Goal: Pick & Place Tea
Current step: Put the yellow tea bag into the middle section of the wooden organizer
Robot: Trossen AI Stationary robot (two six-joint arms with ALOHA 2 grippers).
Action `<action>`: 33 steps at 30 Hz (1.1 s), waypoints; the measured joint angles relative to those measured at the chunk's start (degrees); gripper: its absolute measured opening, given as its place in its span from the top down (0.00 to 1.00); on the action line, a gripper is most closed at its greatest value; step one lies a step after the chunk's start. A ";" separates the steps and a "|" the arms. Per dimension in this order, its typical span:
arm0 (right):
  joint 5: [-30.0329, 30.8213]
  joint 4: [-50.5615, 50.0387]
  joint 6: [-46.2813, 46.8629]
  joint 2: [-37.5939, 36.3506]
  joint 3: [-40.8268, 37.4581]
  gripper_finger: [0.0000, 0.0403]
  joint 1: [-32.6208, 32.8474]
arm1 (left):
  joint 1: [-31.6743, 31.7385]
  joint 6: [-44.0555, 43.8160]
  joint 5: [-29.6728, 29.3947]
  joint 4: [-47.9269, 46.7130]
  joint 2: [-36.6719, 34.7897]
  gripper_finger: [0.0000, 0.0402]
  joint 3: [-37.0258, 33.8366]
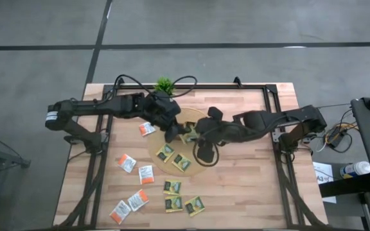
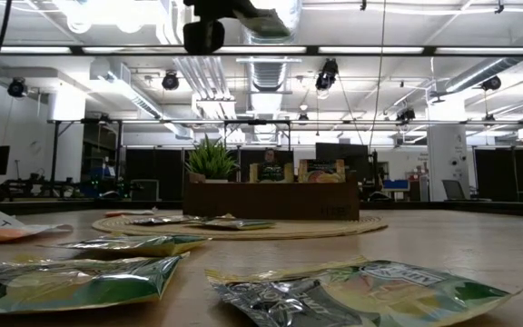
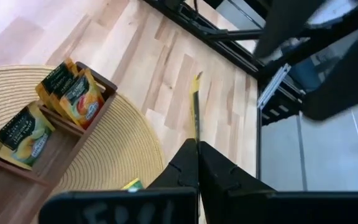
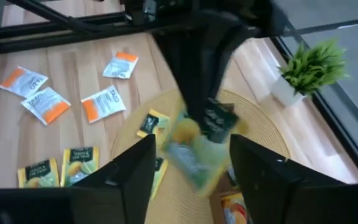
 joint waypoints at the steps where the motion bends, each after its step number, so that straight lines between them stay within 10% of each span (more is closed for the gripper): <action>1: 0.02 -1.36 0.00 0.00 1.03 0.48 0.10 | 0.03 0.49 0.28 0.00 0.00 1.00 0.00; 33: 0.04 -21.19 8.75 -0.26 14.21 0.46 3.78 | 3.85 32.55 -3.64 -5.00 9.22 1.00 1.51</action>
